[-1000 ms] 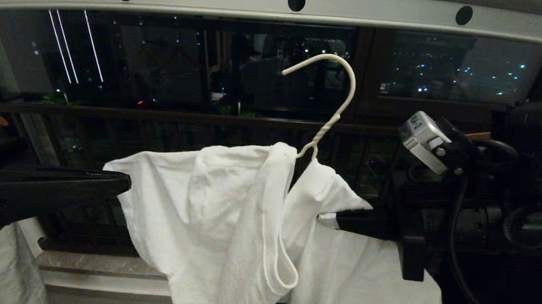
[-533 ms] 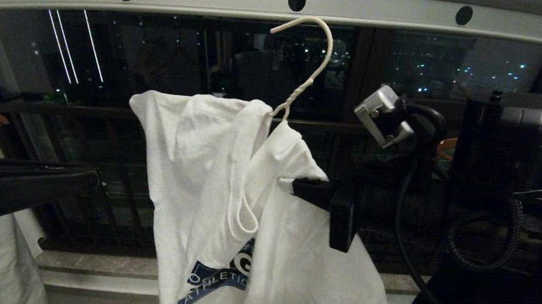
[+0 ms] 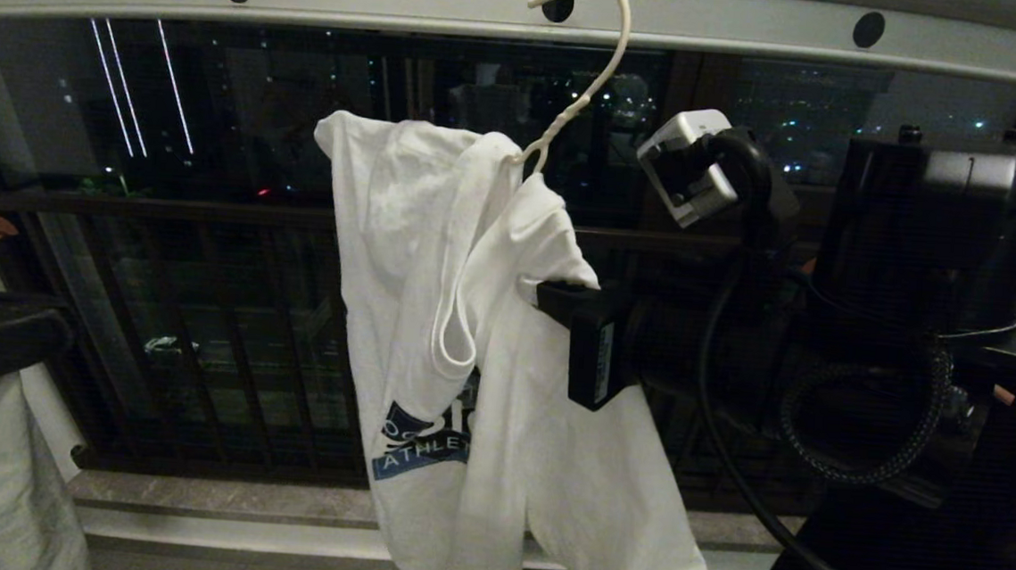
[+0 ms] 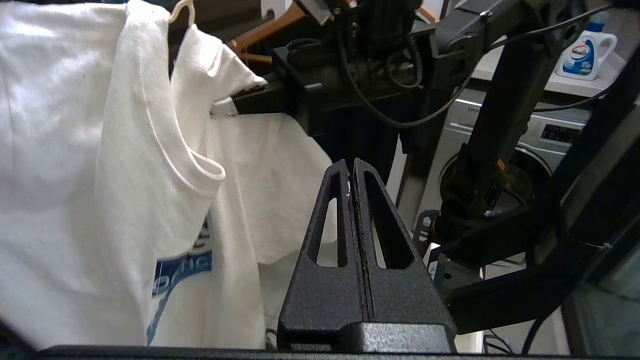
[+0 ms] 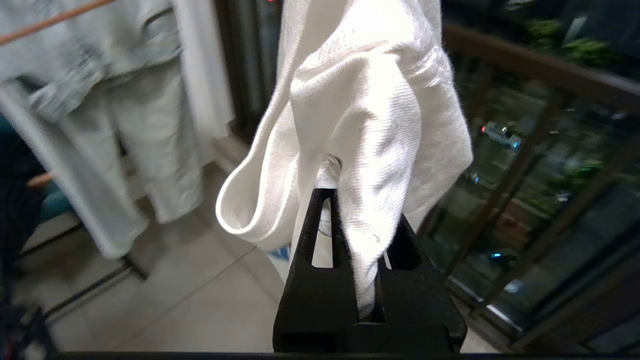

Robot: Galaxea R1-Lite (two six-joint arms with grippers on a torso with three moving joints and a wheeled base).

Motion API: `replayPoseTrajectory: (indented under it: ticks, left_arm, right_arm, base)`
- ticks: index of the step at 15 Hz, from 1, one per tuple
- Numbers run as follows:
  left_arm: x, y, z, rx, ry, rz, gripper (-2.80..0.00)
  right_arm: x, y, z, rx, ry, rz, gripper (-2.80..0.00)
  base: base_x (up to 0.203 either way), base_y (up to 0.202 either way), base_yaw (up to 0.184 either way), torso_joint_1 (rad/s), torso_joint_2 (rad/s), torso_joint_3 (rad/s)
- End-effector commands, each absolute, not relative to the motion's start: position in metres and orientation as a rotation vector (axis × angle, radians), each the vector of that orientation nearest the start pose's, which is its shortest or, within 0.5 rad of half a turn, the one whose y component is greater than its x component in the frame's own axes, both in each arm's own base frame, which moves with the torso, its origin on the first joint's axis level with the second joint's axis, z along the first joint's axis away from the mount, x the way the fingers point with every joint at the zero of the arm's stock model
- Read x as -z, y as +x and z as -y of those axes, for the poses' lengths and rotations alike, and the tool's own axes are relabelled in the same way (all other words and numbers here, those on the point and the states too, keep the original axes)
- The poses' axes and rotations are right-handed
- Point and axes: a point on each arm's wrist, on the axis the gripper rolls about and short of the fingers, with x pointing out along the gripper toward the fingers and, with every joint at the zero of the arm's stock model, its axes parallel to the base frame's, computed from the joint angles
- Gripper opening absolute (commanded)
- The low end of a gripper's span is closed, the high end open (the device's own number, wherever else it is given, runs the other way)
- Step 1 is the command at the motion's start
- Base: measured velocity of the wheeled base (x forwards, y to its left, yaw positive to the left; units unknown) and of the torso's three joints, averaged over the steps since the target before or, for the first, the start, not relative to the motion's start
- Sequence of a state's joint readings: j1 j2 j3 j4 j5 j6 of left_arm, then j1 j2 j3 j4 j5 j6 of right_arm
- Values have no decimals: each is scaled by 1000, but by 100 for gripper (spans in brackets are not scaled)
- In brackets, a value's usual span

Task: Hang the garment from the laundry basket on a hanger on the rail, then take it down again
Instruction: Hang the clothes rack on the clothesline

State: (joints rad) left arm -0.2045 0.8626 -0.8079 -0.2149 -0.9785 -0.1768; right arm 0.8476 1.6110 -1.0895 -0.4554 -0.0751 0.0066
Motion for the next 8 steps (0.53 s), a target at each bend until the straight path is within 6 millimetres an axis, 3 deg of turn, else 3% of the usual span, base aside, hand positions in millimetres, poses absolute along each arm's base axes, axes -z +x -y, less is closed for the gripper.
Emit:
replayPoseTrajectory:
  ticks: [1,8]
  left_arm:
    - [-311,61,32,1195,-79,81,-280]
    - [-313,60,31,1172,-79,92,-280]
  right_arm:
    - [-275,201,-226,-759,-18,-50,-280]
    - [-277,216,-224,-693,-25,-57,-280]
  base:
    - [0,0,0,0,0,0]
    - [0,0,0,0,0,0]
